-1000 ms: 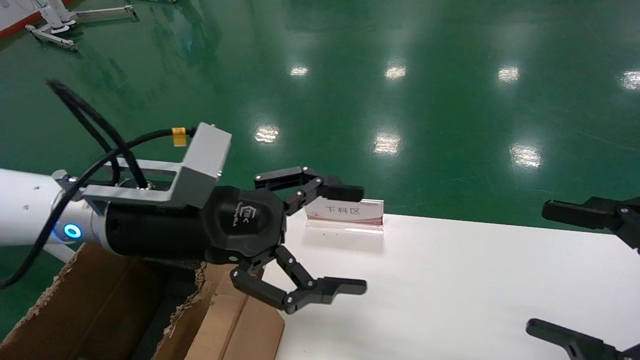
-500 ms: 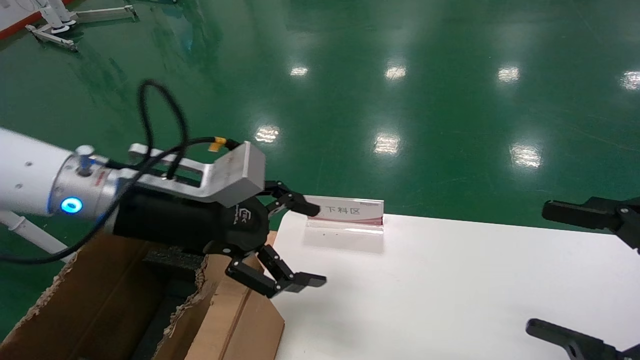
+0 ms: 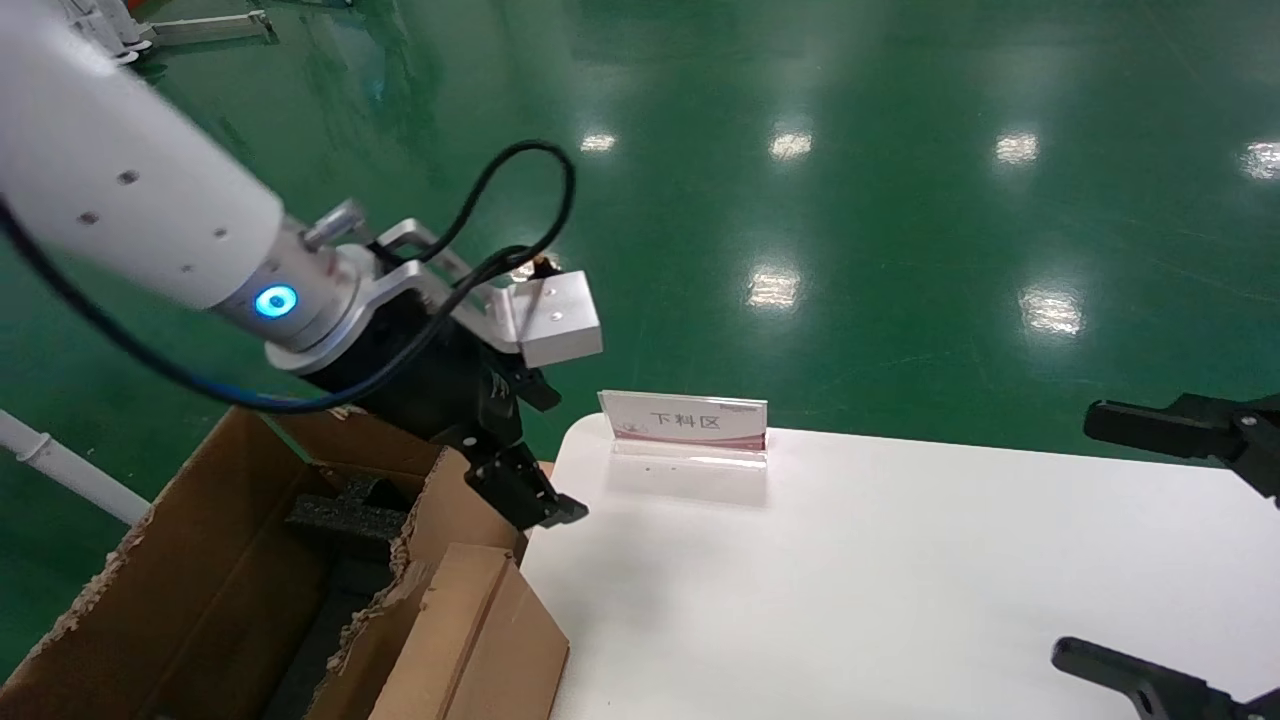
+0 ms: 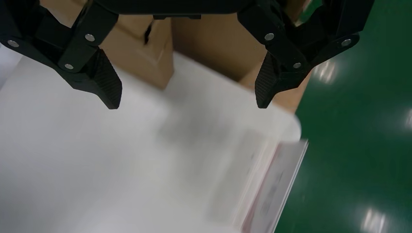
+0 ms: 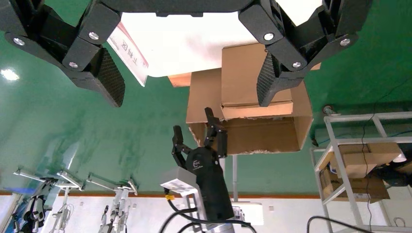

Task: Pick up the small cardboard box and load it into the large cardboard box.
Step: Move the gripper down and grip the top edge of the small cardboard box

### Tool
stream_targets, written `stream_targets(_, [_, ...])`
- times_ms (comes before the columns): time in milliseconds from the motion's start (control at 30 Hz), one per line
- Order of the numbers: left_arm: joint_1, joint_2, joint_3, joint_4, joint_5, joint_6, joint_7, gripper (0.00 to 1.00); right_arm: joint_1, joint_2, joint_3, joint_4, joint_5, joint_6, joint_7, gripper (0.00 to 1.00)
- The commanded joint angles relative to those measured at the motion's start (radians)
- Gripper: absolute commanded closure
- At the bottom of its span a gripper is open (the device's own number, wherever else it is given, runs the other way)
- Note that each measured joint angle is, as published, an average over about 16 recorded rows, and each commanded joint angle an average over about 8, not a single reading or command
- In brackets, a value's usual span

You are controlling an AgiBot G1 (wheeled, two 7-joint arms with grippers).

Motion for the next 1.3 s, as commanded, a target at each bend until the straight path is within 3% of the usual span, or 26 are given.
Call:
stream_targets(33, [-0.048,0.026,0.057,-0.002,0.021,0.012,-0.052,0.0,0.0,0.0,0.0,0.0,0.0,0.0,0.0,0.0])
stream_targets(467, [-0.238,0.088,0.322,-0.005,-0.077,0.034,-0.353,0.0,0.0,0.0,0.0,0.0,0.0,0.0,0.0,0.0])
stream_targets(900, [-0.29,0.094,0.495,-0.005,-0.151,0.038,-0.572,0.0,0.0,0.0,0.0,0.0,0.0,0.0,0.0,0.0])
stream_targets(1300, [-0.29,0.124,0.584,-0.005,-0.175,0.039,-0.695,0.0,0.0,0.0,0.0,0.0,0.0,0.0,0.0,0.0])
